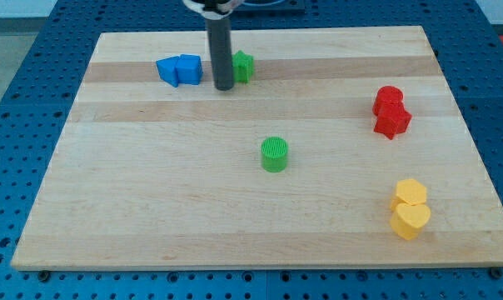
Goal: Separate the blue blocks from each other
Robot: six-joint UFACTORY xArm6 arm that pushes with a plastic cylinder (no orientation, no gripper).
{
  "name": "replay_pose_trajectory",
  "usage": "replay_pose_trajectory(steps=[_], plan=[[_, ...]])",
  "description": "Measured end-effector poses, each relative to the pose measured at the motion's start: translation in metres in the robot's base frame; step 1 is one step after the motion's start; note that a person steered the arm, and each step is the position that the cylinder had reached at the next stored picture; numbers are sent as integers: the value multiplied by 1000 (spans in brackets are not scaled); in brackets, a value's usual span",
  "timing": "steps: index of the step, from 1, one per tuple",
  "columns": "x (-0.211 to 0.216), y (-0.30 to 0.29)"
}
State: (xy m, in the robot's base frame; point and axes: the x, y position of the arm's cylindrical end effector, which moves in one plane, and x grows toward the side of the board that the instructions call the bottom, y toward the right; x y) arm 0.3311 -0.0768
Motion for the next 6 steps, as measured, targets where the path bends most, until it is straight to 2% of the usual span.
replay_pose_trajectory(steps=[4, 6], plan=[[0, -107], [0, -94]])
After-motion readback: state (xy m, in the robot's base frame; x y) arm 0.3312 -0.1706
